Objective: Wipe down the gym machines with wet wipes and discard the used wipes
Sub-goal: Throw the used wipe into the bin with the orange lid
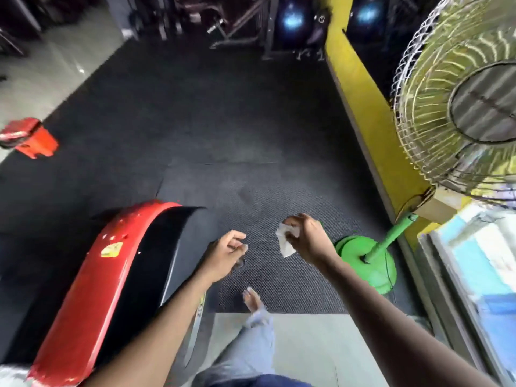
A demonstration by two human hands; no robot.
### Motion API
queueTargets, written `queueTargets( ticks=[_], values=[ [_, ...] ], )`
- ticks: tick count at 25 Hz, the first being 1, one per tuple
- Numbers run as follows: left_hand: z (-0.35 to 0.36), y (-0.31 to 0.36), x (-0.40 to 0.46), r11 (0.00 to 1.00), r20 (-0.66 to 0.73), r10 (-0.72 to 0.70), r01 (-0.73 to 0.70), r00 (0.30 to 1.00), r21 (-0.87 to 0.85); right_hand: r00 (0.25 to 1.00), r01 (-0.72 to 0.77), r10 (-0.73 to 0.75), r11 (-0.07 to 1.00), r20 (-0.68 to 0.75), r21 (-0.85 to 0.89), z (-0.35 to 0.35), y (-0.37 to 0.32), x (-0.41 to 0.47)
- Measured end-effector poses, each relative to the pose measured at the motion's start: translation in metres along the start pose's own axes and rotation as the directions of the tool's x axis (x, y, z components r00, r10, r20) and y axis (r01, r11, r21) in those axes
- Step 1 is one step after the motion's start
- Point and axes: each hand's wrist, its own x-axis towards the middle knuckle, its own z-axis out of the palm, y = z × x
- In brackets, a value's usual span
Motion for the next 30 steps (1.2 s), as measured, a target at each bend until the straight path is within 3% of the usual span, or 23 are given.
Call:
queueTargets(
  ticks=[7, 9, 15, 24, 27, 30],
  values=[
    [-0.083, -0.009, 0.187, 1.0, -0.07, -0.026, 0.026, 0.997, 0.003, 0.99, -0.068, 0.065, 0.998, 0.124, 0.019, 0.015, -0.01, 0.236],
    [-0.12, 0.005, 0.239, 0.998, -0.066, -0.029, 0.032, 0.997, 0.045, 0.985, -0.044, 0.042, 0.999, 0.168, 0.007, 0.013, -0.025, 0.31],
    [-0.213, 0.027, 0.397, 0.999, -0.176, -0.039, 0.042, 0.984, 0.011, 0.995, 0.026, -0.024, 1.0, 0.094, -0.015, 0.01, -0.077, 0.493],
    [-0.364, 0.005, 0.615, 0.981, -0.203, -0.168, 0.184, 0.965, 0.062, 0.96, 0.126, -0.14, 0.989, 0.243, 0.072, 0.05, -0.132, 0.795],
    [-0.44, -0.004, 0.664, 0.967, -0.288, -0.218, 0.247, 0.932, 0.068, 0.928, 0.193, -0.206, 0.979, 0.312, 0.071, 0.081, -0.181, 0.894],
    [-0.51, -0.035, 0.689, 0.943, -0.415, -0.316, 0.329, 0.853, -0.042, 0.873, 0.288, -0.31, 0.951, 0.377, 0.113, 0.128, -0.243, 0.974]
  ],
)
